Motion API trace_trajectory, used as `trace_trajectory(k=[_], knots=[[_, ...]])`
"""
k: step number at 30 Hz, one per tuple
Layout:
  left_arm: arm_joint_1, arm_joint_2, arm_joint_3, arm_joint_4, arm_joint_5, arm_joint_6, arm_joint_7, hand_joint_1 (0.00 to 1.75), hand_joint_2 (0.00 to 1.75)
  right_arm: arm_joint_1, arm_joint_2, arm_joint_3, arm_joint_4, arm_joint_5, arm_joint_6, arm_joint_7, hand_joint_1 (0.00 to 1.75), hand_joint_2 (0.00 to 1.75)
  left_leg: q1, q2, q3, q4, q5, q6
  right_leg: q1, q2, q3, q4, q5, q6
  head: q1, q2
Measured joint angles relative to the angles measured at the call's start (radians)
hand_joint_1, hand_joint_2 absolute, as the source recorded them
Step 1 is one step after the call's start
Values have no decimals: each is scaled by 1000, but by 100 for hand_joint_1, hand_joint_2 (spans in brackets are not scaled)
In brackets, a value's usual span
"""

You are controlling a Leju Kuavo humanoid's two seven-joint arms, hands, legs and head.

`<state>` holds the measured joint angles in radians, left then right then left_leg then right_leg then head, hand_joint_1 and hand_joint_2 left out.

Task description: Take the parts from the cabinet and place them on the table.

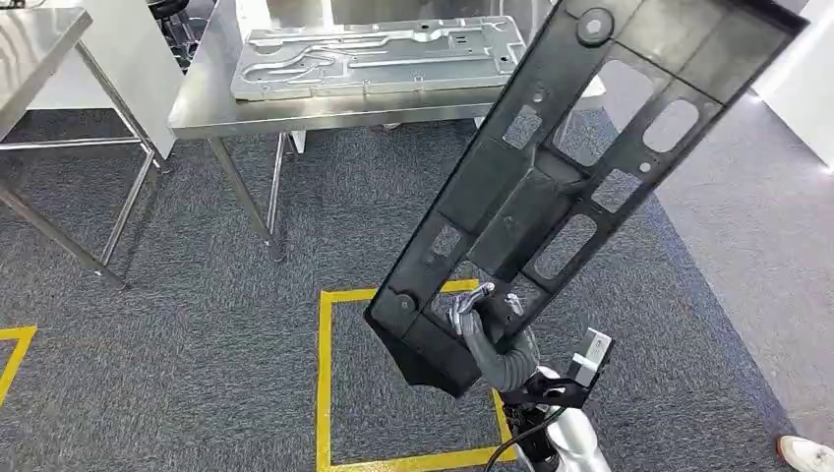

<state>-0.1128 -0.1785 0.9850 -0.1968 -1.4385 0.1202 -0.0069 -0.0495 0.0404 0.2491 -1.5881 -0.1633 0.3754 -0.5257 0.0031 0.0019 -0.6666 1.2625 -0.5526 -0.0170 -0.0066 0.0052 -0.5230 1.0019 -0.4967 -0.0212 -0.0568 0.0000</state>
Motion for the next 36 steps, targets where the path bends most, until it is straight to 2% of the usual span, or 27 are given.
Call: trace_trajectory(k=[2, 3, 4, 6, 7, 8, 9, 10, 11, 12, 13, 14, 15, 17, 18, 19, 22, 23, 24, 25, 27, 28, 29, 30, 33, 35, 36], knots=[[4, -1, 0, 0, -3, 0, 6, 0, 175, 3, 0, 0, -2, 2, -1, -1, 175, 175, 0, -1, 52, -171, 128, 11, 2, 7, 31, 2, -22, 5, 0, 0], [7, 0, 0, 0, -5, 0, 8, 0, 175, 5, 0, 0, -3, 3, -1, -1, 175, 175, -2, -3, 61, -181, 117, 18, 1, 7, 32, -1, -27, 7, 1, 0], [9, -2, 0, 0, -4, -1, 8, 0, 175, 5, 0, 0, -4, 3, -1, -2, 175, 175, -9, -2, 65, -201, 127, 21, 10, 14, 30, 6, -31, 15, 0, 0], [9, -2, 0, 0, -5, -3, 10, 0, 175, 10, 1, -1, -8, 3, -3, -4, 175, 175, -10, -3, 74, -230, 96, 34, 4, 11, 17, 3, -30, 24, 0, 0], [8, -2, 0, 0, -5, -3, 10, 0, 175, 10, 1, -1, -8, 3, -3, -4, 175, 175, -8, -4, 73, -235, 95, 35, 4, 9, 18, -2, -32, 28, 0, 0], [7, -6, 0, 0, -5, -4, 10, 0, 175, 11, 1, -1, -11, 3, -4, -3, 175, 175, 2, -5, 84, -247, 97, 41, 7, 8, 21, -1, -41, 37, 0, 0], [9, -6, 0, 0, -5, -4, 10, 0, 175, 11, 1, -1, -15, 4, -4, -4, 175, 175, 1, -5, 93, -254, 95, 44, 4, 5, 14, 25, -46, 42, 0, 0], [9, -6, 0, 0, -6, -4, 11, 0, 175, 9, 2, -1, -17, 4, -4, -4, 175, 175, 2, -3, 99, -257, 92, 50, 2, 4, -21, 87, -70, 46, 0, 0], [9, -6, 0, 0, -5, -4, 11, 0, 175, 10, 1, -2, -19, 4, -4, -5, 175, 175, 2, -2, 103, -257, 88, 53, 0, 3, -78, 181, -105, 50, 0, 0], [9, -7, 0, 0, -5, -4, 11, 0, 175, 13, 1, -3, -19, 4, -4, -5, 175, 175, 1, -2, 106, -257, 84, 54, -3, 2, -131, 260, -124, 54, 0, 0], [10, -7, 0, 0, -5, -4, 11, 0, 175, 16, 1, -5, -19, 5, -4, -5, 175, 175, 1, -2, 110, -257, 79, 54, -6, 2, -177, 318, -130, 57, 0, 0], [12, -7, 0, 0, -5, -4, 11, 0, 175, 19, 1, -6, -19, 5, -4, -4, 175, 175, 2, -3, 116, -257, 75, 54, -8, 1, -198, 327, -108, 59, 0, 0], [13, -7, 0, 0, -4, -4, 11, 0, 175, 19, 2, -6, -19, 5, -4, -4, 175, 175, 2, -5, 125, -257, 70, 52, -9, 0, -194, 290, -64, 59, 0, 0], [14, -8, 0, 0, -4, -3, 11, 0, 175, 18, 2, -7, -19, 6, -3, -3, 175, 175, 3, -6, 148, -257, 55, 45, -11, -3, -131, 115, 59, 55, 0, 0], [16, -8, 0, 0, -4, -3, 11, 0, 175, 17, 2, -8, -19, 7, -3, -3, 175, 175, 2, -5, 150, -257, 47, 40, -10, -9, -105, 40, 85, 52, 0, 0], [16, -8, 0, 0, -3, -2, 10, 0, 175, 16, 3, -8, -18, 8, -2, -3, 175, 175, -5, -6, 150, -253, 41, 31, -2, -10, -92, 24, 68, 50, 0, 0], [16, -8, 0, 0, -3, -2, 10, 0, 175, 17, 3, -10, -18, 8, 0, -2, 175, 175, -2, -3, 156, -265, 37, 18, 2, -3, -95, 23, 57, 31, 0, 0], [15, -7, 0, 0, -3, -2, 10, 0, 175, 16, 5, -10, -19, 8, 0, -2, 175, 175, -6, -1, 164, -265, 30, 10, -8, -1, -86, 13, 58, 22, 0, 0], [15, -6, 0, 0, -4, -2, 10, 0, 175, 16, 5, -11, -20, 8, 0, -2, 175, 175, -1, -2, 165, -250, 22, 6, -9, -2, -76, 7, 57, 17, 0, 0], [15, -6, 0, 0, -5, -3, 10, 0, 175, 13, 7, -11, -20, 8, 0, -3, 175, 175, -2, -3, 141, -198, -6, 5, -8, -4, -71, 5, 53, 10, 0, 0], [12, -2, 1, 0, -3, -5, 6, 0, 175, 14, 10, -11, -19, 7, 0, -3, 175, 175, -2, -5, 53, -31, -78, 1, -4, -5, -64, 6, 45, 3, 0, 0], [4, 0, 2, 0, -1, -7, 4, 0, 175, 14, 10, -11, -19, 7, 0, -2, 175, 175, -3, -5, 14, 41, -98, -1, -2, -6, -60, 6, 41, 2, 0, 0], [-1, 0, 2, 0, -2, -8, 5, 0, 175, 14, 11, -11, -19, 7, 0, -2, 175, 175, -2, -5, -2, 65, -87, 0, 0, -6, -54, 6, 37, 2, 0, 0], [0, 0, 2, 0, -2, -8, 5, 0, 175, 14, 11, -11, -19, 7, 0, -1, 175, 175, -2, -5, 8, 33, -50, 2, 0, -4, -45, 6, 31, 2, 0, 0], [6, -1, 2, 0, -5, -8, 9, 0, 175, 14, 12, -11, -19, 7, 0, -1, 175, 175, -2, -5, 96, -209, 103, 15, 3, 2, -20, 7, 15, 7, 0, 0], [12, -1, 2, 0, -5, -8, 11, 0, 175, 13, 14, -11, -21, 7, 1, -1, 175, 175, -9, -5, 114, -249, 73, 25, 8, 7, -29, 11, 12, 19, 0, 0], [12, -1, 2, 0, -3, -8, 11, 0, 175, 14, 13, -11, -21, 7, 1, -1, 175, 175, -10, -5, 109, -246, 75, 29, 7, 6, -31, 8, 13, 24, 0, 0]])
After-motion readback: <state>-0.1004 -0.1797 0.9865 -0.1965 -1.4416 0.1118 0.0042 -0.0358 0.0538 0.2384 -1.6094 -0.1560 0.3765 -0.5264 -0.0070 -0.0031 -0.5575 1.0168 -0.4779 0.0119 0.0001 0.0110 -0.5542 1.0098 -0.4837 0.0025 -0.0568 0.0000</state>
